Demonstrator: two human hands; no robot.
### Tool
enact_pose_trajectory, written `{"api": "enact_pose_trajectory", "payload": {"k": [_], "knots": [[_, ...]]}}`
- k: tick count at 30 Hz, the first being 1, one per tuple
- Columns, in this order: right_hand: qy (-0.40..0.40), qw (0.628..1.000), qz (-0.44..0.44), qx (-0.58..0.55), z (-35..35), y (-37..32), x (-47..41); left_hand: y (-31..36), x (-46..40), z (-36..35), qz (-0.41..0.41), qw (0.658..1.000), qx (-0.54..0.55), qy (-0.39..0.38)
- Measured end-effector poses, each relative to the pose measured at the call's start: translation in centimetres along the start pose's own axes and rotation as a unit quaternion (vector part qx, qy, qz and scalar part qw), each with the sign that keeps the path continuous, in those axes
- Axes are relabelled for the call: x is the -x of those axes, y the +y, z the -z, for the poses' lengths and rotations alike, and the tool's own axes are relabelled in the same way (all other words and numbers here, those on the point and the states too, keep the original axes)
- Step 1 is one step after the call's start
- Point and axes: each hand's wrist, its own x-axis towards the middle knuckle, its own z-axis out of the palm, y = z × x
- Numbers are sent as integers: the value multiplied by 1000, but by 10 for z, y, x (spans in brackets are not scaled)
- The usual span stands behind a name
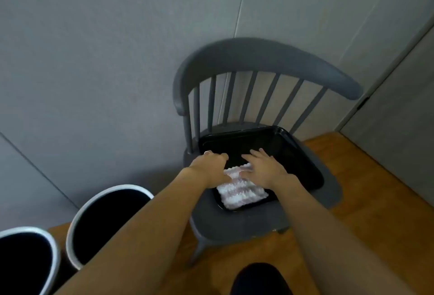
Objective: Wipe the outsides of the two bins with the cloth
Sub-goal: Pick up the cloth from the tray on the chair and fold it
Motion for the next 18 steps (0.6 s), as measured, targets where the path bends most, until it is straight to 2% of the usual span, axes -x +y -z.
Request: {"api": "enact_pose_trajectory", "payload": {"k": [4, 8, 12, 15, 18], "knots": [[14, 1000, 22, 16, -14, 7, -7, -3, -12, -17, 8, 998, -63, 11], [85, 994, 60, -23, -17, 7, -9, 0, -22, -24, 9, 998, -57, 10], [114, 991, 66, 1, -14, 1, -7, 1, -26, -21, 20, 999, 9, -24], [99, 990, 30, -98, -12, 0, -3, -3, -26, -16, 19, 996, 73, -38], [115, 977, 28, -177, -3, 0, 4, -8, -20, -10, 8, 989, 148, -14]]}}
